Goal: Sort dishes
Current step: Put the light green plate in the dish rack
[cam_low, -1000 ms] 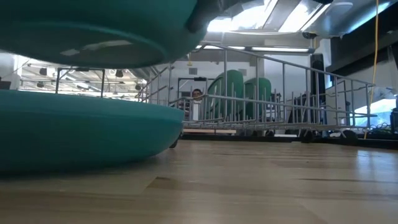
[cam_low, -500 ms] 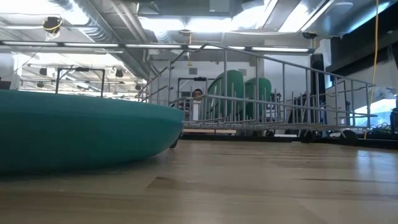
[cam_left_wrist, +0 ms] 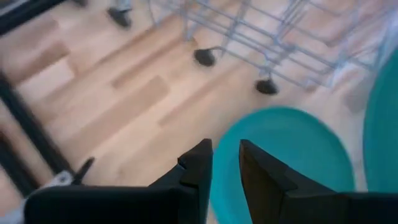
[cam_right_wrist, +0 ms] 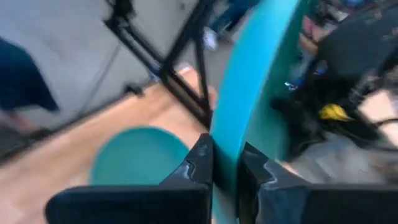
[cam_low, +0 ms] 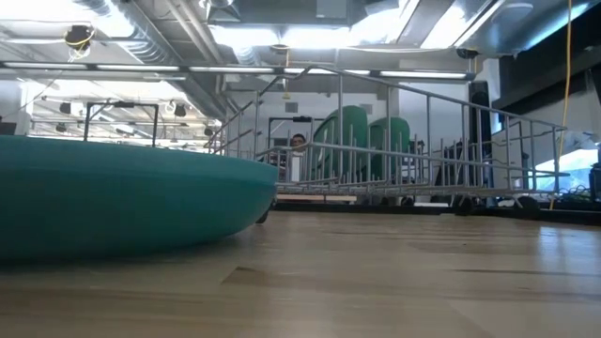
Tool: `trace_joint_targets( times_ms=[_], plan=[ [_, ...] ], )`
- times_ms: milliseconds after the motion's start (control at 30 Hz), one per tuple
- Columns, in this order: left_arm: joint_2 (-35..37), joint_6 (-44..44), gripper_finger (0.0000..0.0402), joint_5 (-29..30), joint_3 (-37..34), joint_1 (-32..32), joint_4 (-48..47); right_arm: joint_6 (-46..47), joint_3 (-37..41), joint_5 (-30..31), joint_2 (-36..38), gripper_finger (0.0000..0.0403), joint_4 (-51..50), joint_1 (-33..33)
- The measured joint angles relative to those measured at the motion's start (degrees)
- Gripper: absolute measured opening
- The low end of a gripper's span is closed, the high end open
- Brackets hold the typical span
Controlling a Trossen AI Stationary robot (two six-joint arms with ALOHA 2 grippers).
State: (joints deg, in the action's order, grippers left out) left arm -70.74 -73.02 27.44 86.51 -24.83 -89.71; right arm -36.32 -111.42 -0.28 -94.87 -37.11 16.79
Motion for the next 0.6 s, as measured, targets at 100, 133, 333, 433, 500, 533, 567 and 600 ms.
trace_joint_targets(
  times_ms=[100, 133, 333, 433, 500, 533, 567, 600],
  plan=[
    [0.22, -0.85, 0.0072, 5.65, 0.05, 0.26, 1.14, 2.54, -0.07, -9.09, 1.21, 0.0028, -1.37, -3.71],
    [0.37, -0.67, 0.0072, 7.71, 0.1, 0.55, 0.84, 3.02, -0.11, -11.63, 1.27, 0.0028, -2.07, -4.63],
    [3.19, 0.74, 0.0072, 18.43, 0.49, 3.25, 0.74, 1.76, -0.35, -14.59, 0.12, 0.0015, -9.97, -7.54],
    [5.0, 1.19, 0.0072, 23.7, 0.49, 4.68, 0.57, 0.55, -0.4, -14.09, -0.69, 0.0014, -13.06, -7.79],
    [6.84, 1.69, 0.0072, 26.81, 0.47, 5.79, -0.73, 1.31, -0.37, -12.46, -0.62, 0.0012, -17.46, -7.7],
    [7.65, 1.69, 0.0072, 28.68, 0.51, 6.38, -0.21, 0.76, -0.41, -11.66, -0.52, 0.0011, -16.83, -7.66],
    [8.45, 1.67, 0.0072, 30.22, 0.55, 6.94, -0.2, -0.22, -0.58, -11.45, -0.52, 0.0011, -16.39, -7.66],
    [9.18, 1.67, 0.0072, 31.53, 0.55, 7.49, -0.21, -0.32, -0.59, -9.67, -0.47, 0.0011, -17.1, -7.65]
  ],
)
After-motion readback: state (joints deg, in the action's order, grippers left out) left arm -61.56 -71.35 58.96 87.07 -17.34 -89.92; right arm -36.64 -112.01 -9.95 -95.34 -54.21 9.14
